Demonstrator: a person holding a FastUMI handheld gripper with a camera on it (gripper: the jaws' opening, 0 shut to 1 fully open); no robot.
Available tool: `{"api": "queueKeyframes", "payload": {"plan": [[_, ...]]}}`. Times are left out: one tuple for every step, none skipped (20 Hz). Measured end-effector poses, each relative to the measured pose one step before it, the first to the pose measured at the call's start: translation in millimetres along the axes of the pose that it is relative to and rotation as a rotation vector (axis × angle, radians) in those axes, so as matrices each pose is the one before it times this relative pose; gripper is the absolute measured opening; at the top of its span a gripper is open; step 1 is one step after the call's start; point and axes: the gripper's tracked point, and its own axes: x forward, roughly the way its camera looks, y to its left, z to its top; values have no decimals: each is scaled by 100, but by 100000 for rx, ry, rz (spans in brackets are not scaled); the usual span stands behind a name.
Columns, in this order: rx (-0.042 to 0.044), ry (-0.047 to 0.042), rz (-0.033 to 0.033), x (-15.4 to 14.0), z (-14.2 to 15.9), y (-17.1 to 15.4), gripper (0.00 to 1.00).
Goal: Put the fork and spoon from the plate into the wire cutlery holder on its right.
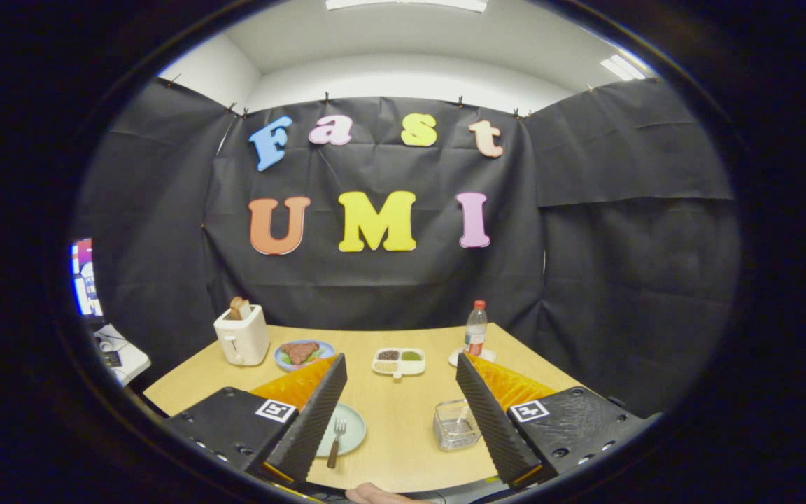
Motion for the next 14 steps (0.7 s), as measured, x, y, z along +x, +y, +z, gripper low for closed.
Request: {"api": "queueKeyframes", "payload": {"plan": [[-230,2519,856,527,-770,614,95],[-652,2841,956,702,-788,645,95],[-770,3200,1666,766,-913,941,95],[-795,3373,1441,752,-841,829,95],[-788,3325,1017,942,-859,659,95],[-1140,3486,1431,982,-828,787,95],[-1009,4004,225,1038,-1106,576,95],[-369,3564,440,957,-873,581,95],[-693,3416,1792,1082,-849,1010,96],[-433,4040,2000,1083,-891,851,96],[912,4691,1051,1053,-1254,524,96],[924,5294,924,955,-1144,544,96],[589,5055,1058,1127,-918,493,96],[582,4289,877,931,-740,414,96]]}}
